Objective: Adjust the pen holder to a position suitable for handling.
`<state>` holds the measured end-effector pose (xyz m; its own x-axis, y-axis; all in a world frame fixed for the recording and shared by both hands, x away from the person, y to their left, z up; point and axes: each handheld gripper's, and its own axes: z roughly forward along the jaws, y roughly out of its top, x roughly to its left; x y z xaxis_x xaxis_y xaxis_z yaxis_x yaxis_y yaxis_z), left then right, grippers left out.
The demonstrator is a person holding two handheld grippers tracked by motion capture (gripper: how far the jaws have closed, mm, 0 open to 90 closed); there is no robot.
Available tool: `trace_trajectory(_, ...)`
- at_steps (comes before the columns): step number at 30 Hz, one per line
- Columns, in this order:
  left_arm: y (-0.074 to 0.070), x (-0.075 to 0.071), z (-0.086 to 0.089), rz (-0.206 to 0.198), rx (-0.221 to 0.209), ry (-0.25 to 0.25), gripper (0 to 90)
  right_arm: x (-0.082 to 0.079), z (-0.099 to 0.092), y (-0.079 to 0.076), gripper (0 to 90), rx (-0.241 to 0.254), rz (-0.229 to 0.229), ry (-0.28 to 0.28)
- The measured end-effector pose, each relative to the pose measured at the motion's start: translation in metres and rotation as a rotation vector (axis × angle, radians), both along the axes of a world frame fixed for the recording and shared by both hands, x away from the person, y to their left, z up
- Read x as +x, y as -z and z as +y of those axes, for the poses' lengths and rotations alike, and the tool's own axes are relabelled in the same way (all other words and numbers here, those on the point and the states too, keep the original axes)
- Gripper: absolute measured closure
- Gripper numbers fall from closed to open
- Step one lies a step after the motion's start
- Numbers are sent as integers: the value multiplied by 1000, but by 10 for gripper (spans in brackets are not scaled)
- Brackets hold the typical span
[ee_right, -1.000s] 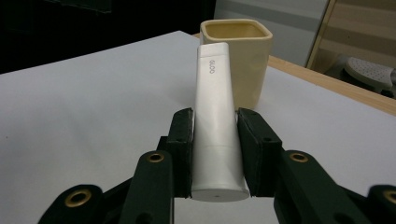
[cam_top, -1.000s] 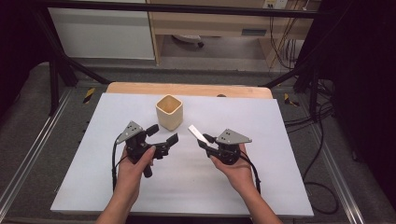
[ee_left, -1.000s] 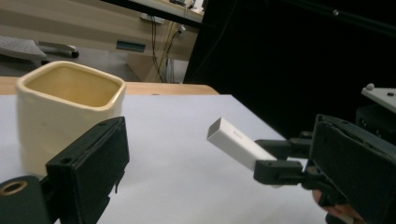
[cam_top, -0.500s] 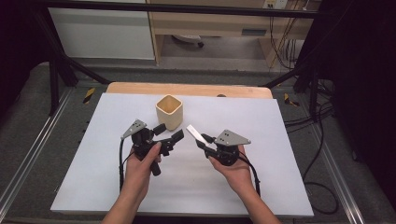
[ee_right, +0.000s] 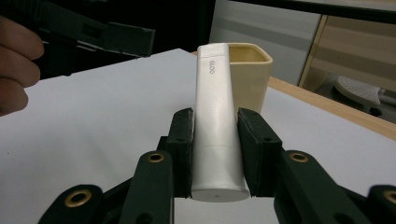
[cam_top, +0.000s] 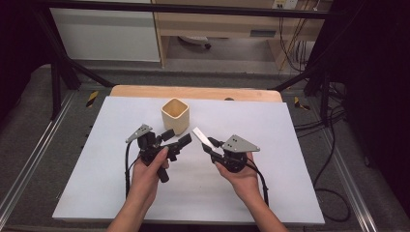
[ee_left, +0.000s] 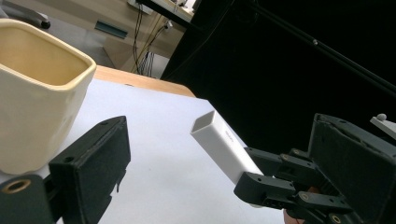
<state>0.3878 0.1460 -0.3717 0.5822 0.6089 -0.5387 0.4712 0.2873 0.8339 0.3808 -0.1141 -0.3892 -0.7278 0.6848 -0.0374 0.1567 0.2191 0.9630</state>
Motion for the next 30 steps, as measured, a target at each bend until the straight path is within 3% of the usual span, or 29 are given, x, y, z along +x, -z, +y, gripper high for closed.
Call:
trace_trajectory(18, 3, 0, -1, 8, -16, 8, 102, -9, 13, -2, 676, 33, -38, -13)
trace_trajectory(30, 7, 1, -4, 18, -32, 13, 185, -12, 24, 0, 677, 46, -50, -33)
